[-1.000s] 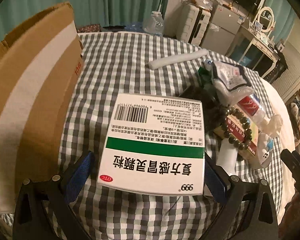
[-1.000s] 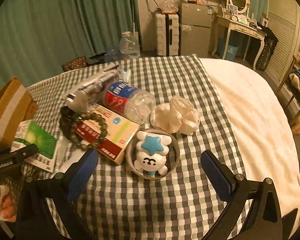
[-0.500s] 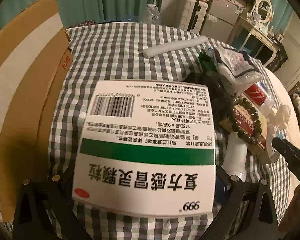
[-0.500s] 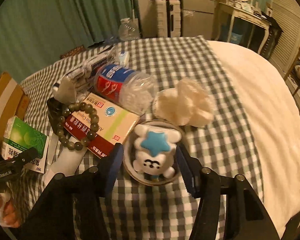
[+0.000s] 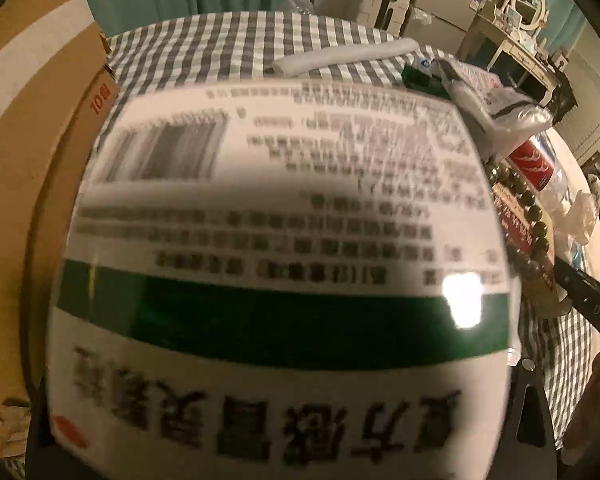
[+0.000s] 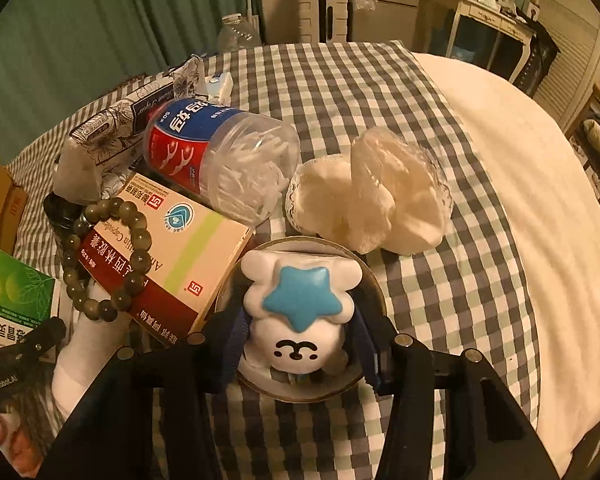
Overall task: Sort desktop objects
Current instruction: 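Grasp the white-green medicine box with the left gripper while the right grasps the star toy container, then lift both held items and carry them toward the cardboard box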
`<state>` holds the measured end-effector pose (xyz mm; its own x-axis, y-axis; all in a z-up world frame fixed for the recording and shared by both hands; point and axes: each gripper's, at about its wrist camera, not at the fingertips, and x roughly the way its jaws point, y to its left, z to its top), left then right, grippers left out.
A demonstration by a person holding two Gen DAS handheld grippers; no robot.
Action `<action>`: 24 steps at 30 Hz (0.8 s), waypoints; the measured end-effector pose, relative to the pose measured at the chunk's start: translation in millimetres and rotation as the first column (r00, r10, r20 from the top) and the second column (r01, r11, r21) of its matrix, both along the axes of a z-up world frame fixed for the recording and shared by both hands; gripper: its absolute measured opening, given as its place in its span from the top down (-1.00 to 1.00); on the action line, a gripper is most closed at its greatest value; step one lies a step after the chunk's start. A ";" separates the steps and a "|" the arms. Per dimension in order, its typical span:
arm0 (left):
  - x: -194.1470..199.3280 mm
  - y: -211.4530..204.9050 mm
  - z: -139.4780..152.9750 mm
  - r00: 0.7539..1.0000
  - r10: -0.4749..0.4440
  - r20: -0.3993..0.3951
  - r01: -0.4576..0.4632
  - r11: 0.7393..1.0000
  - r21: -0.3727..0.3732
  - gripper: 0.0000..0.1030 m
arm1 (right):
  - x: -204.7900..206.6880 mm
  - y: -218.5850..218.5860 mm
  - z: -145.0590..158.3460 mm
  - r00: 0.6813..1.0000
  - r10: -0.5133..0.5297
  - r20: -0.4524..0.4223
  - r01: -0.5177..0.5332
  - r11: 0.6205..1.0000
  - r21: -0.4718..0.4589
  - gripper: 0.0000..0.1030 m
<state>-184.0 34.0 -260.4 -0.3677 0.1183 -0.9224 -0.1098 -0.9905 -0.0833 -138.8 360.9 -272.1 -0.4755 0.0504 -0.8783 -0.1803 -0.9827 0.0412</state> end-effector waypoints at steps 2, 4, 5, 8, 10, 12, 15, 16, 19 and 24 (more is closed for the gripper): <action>1.4 0.8 -2.1 1.000 -0.003 -0.003 0.003 1.000 -0.007 -0.98 | 0.7 -2.6 -1.5 1.000 0.003 -0.002 -0.003 1.000 0.006 0.07; 3.0 1.7 -1.4 1.000 -0.008 -0.013 0.008 1.000 -0.006 -0.87 | 5.1 1.4 3.7 1.000 0.002 -0.002 -0.002 1.000 0.006 0.07; 4.3 1.8 0.2 1.000 -0.010 -0.022 0.009 1.000 -0.001 -0.74 | 6.9 0.9 4.0 1.000 0.002 -0.006 -0.002 1.000 0.006 0.07; 6.1 -0.3 5.6 0.999 -0.015 -0.040 0.016 1.000 0.007 -0.51 | 12.1 0.1 9.6 1.000 0.005 -0.026 -0.005 1.000 0.002 0.07; 8.1 -1.5 6.4 0.999 -0.022 -0.043 0.022 1.000 0.001 -0.50 | 15.2 -2.1 15.7 0.999 0.010 -0.047 -0.010 1.000 0.007 0.07; 10.1 -2.4 10.5 0.999 -0.018 -0.050 0.018 1.000 0.001 -0.50 | 17.4 -5.4 21.6 0.997 0.019 -0.069 -0.018 1.000 0.012 0.07; 14.3 -7.9 20.8 0.996 -0.010 -0.086 0.010 1.000 0.001 -0.50 | 22.3 -9.0 30.5 0.994 0.026 -0.101 -0.027 1.000 -0.004 0.07; 16.2 -9.0 25.0 0.995 -0.011 -0.100 0.011 1.000 -0.003 -0.50 | 21.0 -5.9 35.3 0.994 0.026 -0.103 -0.027 1.000 -0.005 0.07; 19.6 -10.8 28.5 0.992 -0.018 -0.125 0.018 1.000 -0.005 -0.50 | 24.7 -8.3 45.6 0.992 0.025 -0.127 -0.027 1.000 -0.009 0.07; 25.0 -5.7 43.6 0.984 -0.033 -0.177 0.031 0.999 -0.017 -0.50 | 26.8 -8.5 58.5 0.986 0.025 -0.163 -0.024 1.000 0.005 0.07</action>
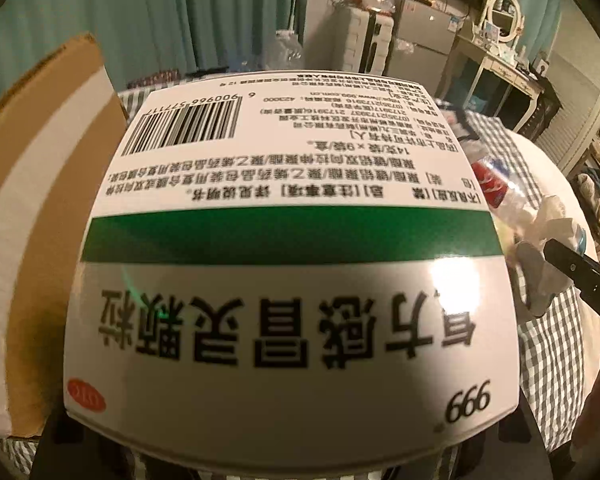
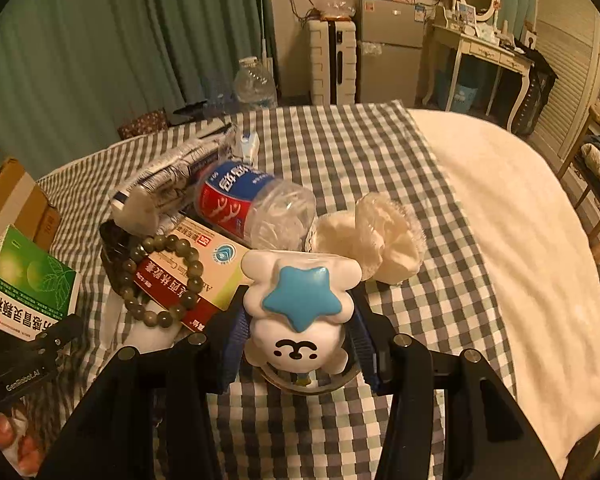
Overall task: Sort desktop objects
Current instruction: 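Lift both held items and carry them toward the cardboard box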
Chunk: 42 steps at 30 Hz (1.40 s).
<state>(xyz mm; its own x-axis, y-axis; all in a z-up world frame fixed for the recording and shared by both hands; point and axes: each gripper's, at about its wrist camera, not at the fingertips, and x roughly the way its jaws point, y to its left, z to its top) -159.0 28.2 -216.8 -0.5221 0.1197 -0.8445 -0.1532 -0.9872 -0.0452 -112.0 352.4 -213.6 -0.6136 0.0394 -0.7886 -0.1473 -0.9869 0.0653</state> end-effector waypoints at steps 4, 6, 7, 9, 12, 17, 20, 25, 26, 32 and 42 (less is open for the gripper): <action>9.5 7.0 12.0 0.999 -0.004 -0.039 0.004 1.000 -0.005 -0.50 | 4.6 1.1 10.4 1.000 -0.004 -0.025 0.004 1.000 -0.005 0.07; 14.9 7.6 18.9 0.998 -0.007 -0.059 0.006 1.000 -0.008 -0.50 | 7.7 0.3 17.2 0.999 -0.003 -0.045 0.003 1.000 0.000 0.07; 17.3 7.2 23.4 0.997 -0.009 -0.073 0.009 1.000 -0.005 -0.50 | 10.0 1.7 19.5 0.999 -0.001 -0.049 0.002 1.000 0.002 0.07; 9.4 15.1 31.2 0.995 -0.013 -0.095 0.012 1.000 -0.012 -0.50 | 15.1 0.8 26.7 0.998 0.001 -0.065 -0.001 1.000 0.005 0.07; 11.4 19.2 41.1 0.991 -0.012 -0.131 0.010 1.000 -0.022 -0.50 | 20.6 1.5 38.1 0.996 -0.003 -0.094 0.004 1.000 0.010 0.07; 17.1 21.9 57.1 0.986 -0.009 -0.166 0.005 1.000 -0.026 -0.50 | 33.4 3.7 55.4 0.991 -0.015 -0.134 0.015 1.000 -0.001 0.07; 21.0 26.7 70.2 0.980 -0.011 -0.200 0.003 0.999 -0.041 -0.50 | 42.4 2.5 66.2 0.988 -0.020 -0.156 0.020 1.000 -0.002 0.07; 27.8 27.9 92.5 0.972 -0.002 -0.237 -0.007 0.999 -0.038 -0.50 | 55.1 -0.6 86.3 0.982 -0.023 -0.185 0.022 1.000 -0.005 0.07; 28.9 29.4 95.8 0.970 0.000 -0.242 -0.009 0.999 -0.037 -0.50 | 56.9 -1.4 90.1 0.981 -0.021 -0.191 0.021 1.000 -0.001 0.07; 39.8 28.2 133.6 0.953 0.003 -0.303 -0.010 1.000 -0.021 -0.50 | 66.6 -6.7 132.5 0.968 -0.014 -0.249 0.017 1.000 0.010 0.07; 52.5 13.1 167.5 0.929 0.012 -0.369 -0.018 1.000 -0.015 -0.50 | 77.7 -28.4 163.8 0.957 0.010 -0.290 -0.005 1.000 0.018 0.07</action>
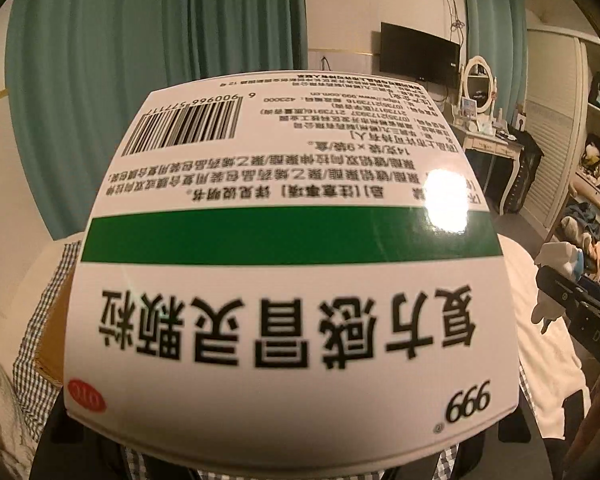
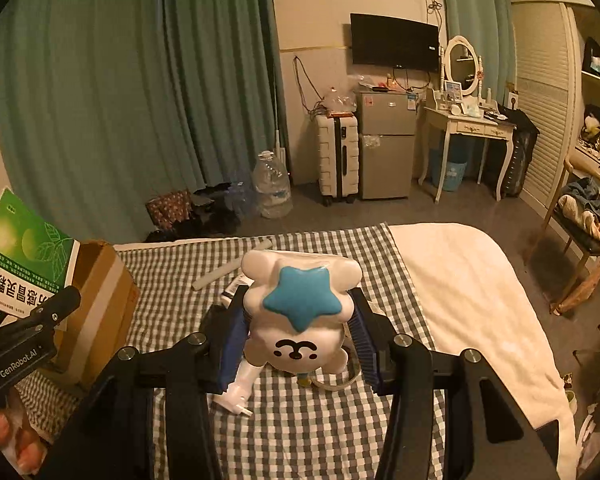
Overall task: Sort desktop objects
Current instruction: 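Lift both held items and carry them toward the cardboard box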
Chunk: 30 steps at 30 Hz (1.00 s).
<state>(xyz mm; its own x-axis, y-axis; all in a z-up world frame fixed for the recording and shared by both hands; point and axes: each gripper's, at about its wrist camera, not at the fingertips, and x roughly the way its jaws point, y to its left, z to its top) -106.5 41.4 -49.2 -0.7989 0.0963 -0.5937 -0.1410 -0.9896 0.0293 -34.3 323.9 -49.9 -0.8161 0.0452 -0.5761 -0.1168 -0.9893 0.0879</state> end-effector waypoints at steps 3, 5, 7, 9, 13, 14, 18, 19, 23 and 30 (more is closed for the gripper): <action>2.0 -8.9 1.7 1.000 0.009 -0.003 -0.009 1.000 -0.001 -0.50 | 1.7 -5.8 -0.4 1.000 0.008 -0.002 -0.008 1.000 -0.003 0.07; 7.3 -16.9 3.6 1.000 0.013 -0.009 -0.013 1.000 -0.007 -0.50 | -1.0 -10.3 2.0 1.000 0.020 -0.004 -0.020 1.000 -0.006 0.07; 15.7 -28.0 4.7 1.000 0.019 -0.015 -0.019 1.000 -0.012 -0.50 | -4.2 -16.7 4.7 1.000 0.029 -0.010 -0.030 1.000 -0.008 0.07; 14.5 -33.2 6.5 0.999 0.027 -0.019 -0.027 1.000 -0.016 -0.50 | -9.4 -24.2 9.2 0.999 0.036 -0.017 -0.036 0.999 -0.006 0.07; 16.4 -50.4 13.1 0.998 0.048 -0.034 -0.049 0.999 -0.019 -0.50 | -12.3 -36.0 17.7 0.998 0.051 -0.032 -0.052 0.999 -0.008 0.07; 15.4 -52.2 15.3 0.998 0.054 -0.037 -0.055 0.998 -0.019 -0.50 | -15.1 -41.4 21.4 0.997 0.060 -0.039 -0.061 0.998 -0.006 0.07; 16.9 -66.0 20.4 0.996 0.075 -0.048 -0.076 0.997 -0.017 -0.50 | -18.9 -58.0 30.9 0.995 0.085 -0.056 -0.086 0.996 -0.005 0.07; 17.0 -69.4 21.6 0.996 0.079 -0.051 -0.080 0.997 -0.019 -0.50 | -18.0 -61.0 31.2 0.994 0.088 -0.058 -0.088 0.996 -0.005 0.07; 18.3 -82.2 23.9 0.995 0.084 -0.058 -0.086 0.996 -0.026 -0.51 | -21.9 -80.4 39.7 0.991 0.110 -0.074 -0.110 0.994 0.001 0.07; 17.4 -109.1 25.6 0.990 0.124 -0.062 -0.127 0.991 -0.037 -0.51 | -32.4 -115.2 43.6 0.984 0.159 -0.085 -0.160 0.987 -0.001 0.07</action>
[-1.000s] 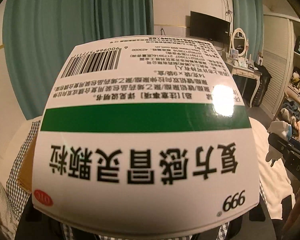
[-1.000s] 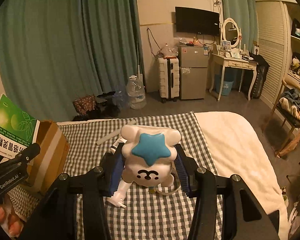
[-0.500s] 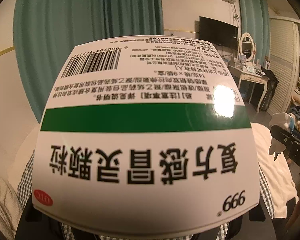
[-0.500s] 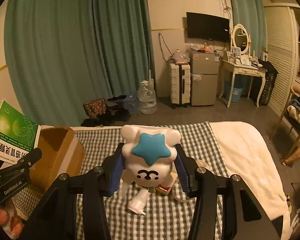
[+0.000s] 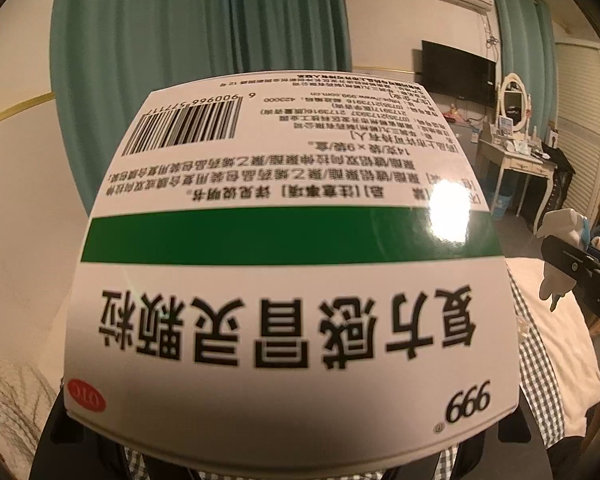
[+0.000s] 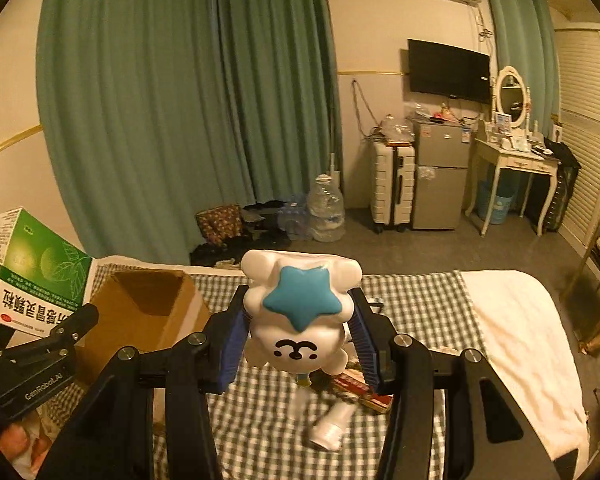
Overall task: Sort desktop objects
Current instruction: 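Lift both held items and carry them toward the cardboard box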
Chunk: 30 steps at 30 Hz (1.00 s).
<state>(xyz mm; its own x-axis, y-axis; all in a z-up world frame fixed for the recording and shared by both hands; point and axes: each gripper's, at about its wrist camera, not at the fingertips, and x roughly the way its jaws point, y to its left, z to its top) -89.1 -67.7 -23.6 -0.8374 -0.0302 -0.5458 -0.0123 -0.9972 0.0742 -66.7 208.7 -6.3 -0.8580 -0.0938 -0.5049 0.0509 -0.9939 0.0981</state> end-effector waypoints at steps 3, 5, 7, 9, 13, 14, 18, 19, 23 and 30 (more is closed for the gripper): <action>-0.4 -12.1 0.2 1.000 0.010 -0.003 -0.010 1.000 -0.003 -0.51 | -3.5 -16.7 2.9 1.000 0.027 -0.004 -0.027 1.000 0.012 0.07; 1.6 -20.3 -1.3 1.000 0.024 -0.010 -0.024 1.000 -0.015 -0.51 | -4.6 -26.5 4.6 0.999 0.043 -0.008 -0.043 0.999 0.027 0.07; 4.5 -29.2 -3.9 0.999 0.035 -0.013 -0.035 0.999 -0.022 -0.51 | -5.7 -36.9 5.5 0.998 0.059 -0.012 -0.059 0.997 0.052 0.07; 3.4 -34.5 -5.8 0.999 0.045 -0.010 -0.045 0.999 -0.031 -0.51 | -8.4 -47.2 4.6 0.997 0.074 -0.010 -0.074 0.996 0.054 0.07; 1.2 -46.7 -8.0 0.998 0.062 -0.004 -0.062 0.997 -0.037 -0.51 | -10.8 -60.2 -0.3 0.996 0.092 -0.006 -0.091 0.995 0.046 0.07; 0.6 -49.6 -8.5 0.998 0.065 -0.002 -0.065 0.997 -0.035 -0.51 | -11.3 -61.0 -0.9 0.996 0.094 -0.005 -0.093 0.995 0.046 0.07; -7.9 -52.9 -9.4 0.996 0.092 0.008 -0.092 0.995 -0.041 -0.51 | -17.5 -75.6 -2.8 0.993 0.116 -0.004 -0.116 0.993 0.037 0.07; -8.3 -56.7 -11.0 0.995 0.100 0.012 -0.099 0.994 -0.042 -0.51 | -19.6 -79.9 -3.5 0.992 0.123 -0.003 -0.123 0.992 0.036 0.07; -12.1 -69.0 -15.2 0.992 0.127 0.024 -0.127 0.991 -0.033 -0.51 | -27.9 -100.5 -8.7 0.987 0.159 0.007 -0.159 0.987 0.034 0.07; -17.9 -83.0 -19.1 0.987 0.155 0.041 -0.154 0.988 -0.025 -0.51 | -34.3 -124.7 -14.6 0.978 0.206 0.020 -0.207 0.978 0.030 0.07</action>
